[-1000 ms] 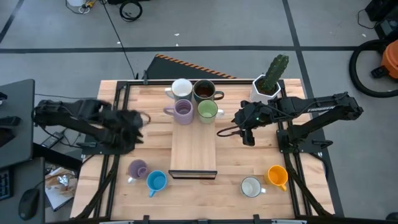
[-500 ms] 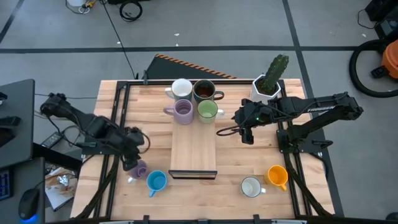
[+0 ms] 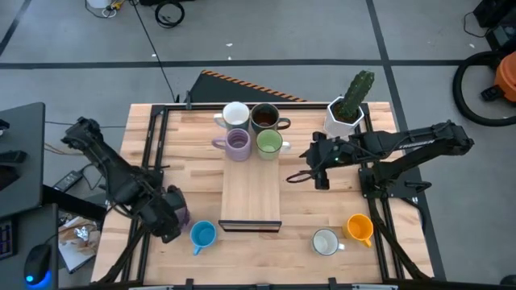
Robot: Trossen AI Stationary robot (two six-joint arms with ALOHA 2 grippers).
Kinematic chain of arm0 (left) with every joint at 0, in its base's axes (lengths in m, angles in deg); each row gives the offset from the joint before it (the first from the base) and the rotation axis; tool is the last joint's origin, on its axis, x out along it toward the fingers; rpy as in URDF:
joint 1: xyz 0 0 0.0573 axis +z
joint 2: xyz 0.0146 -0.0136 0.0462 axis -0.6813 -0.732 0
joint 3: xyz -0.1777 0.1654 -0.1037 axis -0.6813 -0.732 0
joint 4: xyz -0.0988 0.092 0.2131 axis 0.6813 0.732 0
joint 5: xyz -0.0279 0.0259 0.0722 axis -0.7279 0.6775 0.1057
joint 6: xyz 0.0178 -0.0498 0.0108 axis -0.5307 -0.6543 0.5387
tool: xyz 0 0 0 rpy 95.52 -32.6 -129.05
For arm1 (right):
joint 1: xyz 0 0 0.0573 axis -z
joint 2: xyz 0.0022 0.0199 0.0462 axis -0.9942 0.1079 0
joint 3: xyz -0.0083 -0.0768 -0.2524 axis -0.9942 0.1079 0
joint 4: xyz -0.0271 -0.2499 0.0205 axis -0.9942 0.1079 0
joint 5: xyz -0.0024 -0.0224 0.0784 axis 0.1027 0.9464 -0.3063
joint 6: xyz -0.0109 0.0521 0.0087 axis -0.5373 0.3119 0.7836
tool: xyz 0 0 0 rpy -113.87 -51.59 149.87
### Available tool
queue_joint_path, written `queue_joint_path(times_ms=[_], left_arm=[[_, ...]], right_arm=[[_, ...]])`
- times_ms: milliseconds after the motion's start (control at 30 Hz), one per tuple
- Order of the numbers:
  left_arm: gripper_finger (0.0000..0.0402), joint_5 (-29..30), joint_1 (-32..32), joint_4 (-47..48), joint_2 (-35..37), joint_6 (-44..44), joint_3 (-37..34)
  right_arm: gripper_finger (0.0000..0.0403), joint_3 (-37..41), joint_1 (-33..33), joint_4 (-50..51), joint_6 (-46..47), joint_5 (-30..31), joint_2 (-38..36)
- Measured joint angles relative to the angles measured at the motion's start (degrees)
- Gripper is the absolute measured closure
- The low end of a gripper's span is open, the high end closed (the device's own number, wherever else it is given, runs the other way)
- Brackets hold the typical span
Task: Place coffee mugs
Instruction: Put the purple mug on the shelf
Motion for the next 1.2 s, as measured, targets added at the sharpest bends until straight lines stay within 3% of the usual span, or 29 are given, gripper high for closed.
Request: queue_joint_path(times_ms=[300,600,900,1200], left_arm=[[0.0260,0.5,-3.7,-1.2,0.0,-20.6,0.0],[0.0260,-0.4,-7.2,-1.7,-2.7,-33.6,0.1],[0.0260,-3.5,-11.2,-2.4,-5.0,-44.0,0.1],[0.0260,-3.2,-17.1,-0.3,-8.1,-45.2,0.1]], right_arm=[[0.0158,6.1,0.0,-5.9,-4.2,-1.7,-6.8],[0.0158,7.2,0.0,-8.6,-8.2,-6.2,-7.8],[0.0158,7.2,0.0,-8.4,-8.8,-7.9,-7.8],[0.0158,7.2,0.0,-8.3,-7.4,-9.5,-7.6]])
